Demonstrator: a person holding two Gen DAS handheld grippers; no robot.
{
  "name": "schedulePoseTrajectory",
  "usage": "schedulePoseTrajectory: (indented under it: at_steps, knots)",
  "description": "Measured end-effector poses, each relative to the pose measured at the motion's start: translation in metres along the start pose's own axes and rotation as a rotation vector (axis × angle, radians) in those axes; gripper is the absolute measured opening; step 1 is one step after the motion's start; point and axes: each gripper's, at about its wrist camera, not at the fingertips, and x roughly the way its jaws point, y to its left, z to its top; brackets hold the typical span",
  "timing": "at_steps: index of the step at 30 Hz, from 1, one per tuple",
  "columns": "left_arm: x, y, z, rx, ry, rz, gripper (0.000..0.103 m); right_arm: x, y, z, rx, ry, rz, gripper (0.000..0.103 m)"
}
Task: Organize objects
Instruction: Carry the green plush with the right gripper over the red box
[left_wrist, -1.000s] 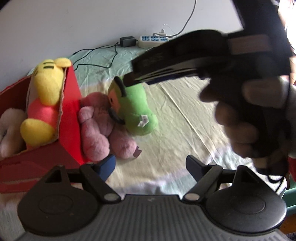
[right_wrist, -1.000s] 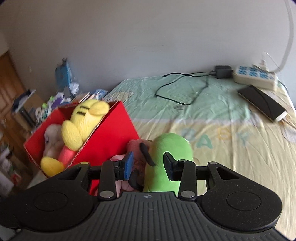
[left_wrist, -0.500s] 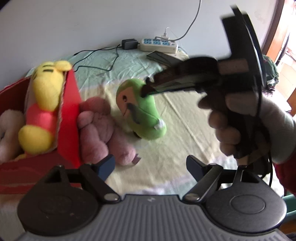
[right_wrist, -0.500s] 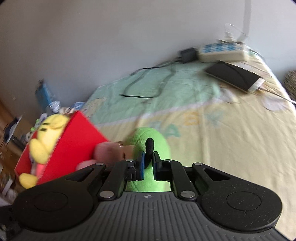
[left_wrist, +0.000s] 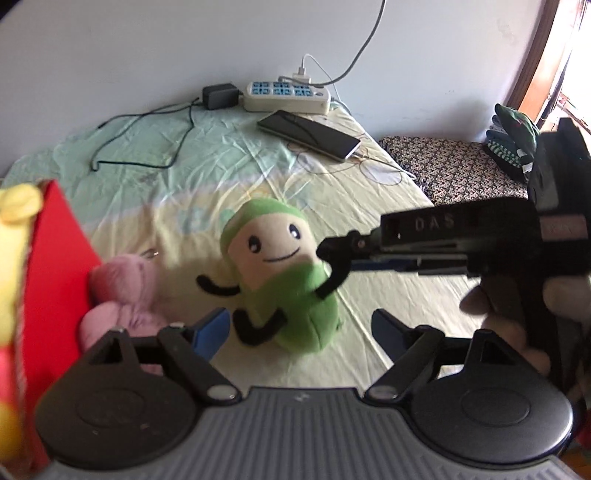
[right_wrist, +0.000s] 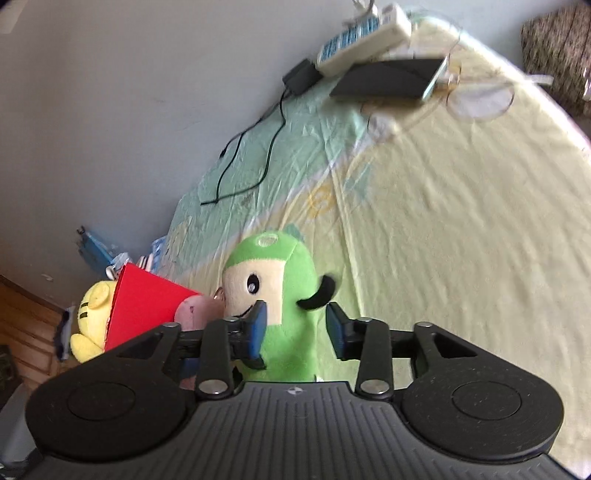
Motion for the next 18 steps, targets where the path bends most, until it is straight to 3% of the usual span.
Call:
schedulePoseTrajectory:
  at_steps: [8,11,18]
  knots:
    - [0.043,0.007,0.009,0.004,0.072,0.022,0.073,0.019,-0.012,0.004,0.106,0.045,0.111,0.042]
    - [0.049,0.009,0.010,0.007,0.078,0.038,0.073,0.024,-0.016,0.003,0.143,0.066,0.161,0.043]
    - [0.054,0.021,0.010,-0.029,0.097,0.038,0.073,0.020,-0.006,-0.004,0.100,0.097,0.194,0.038]
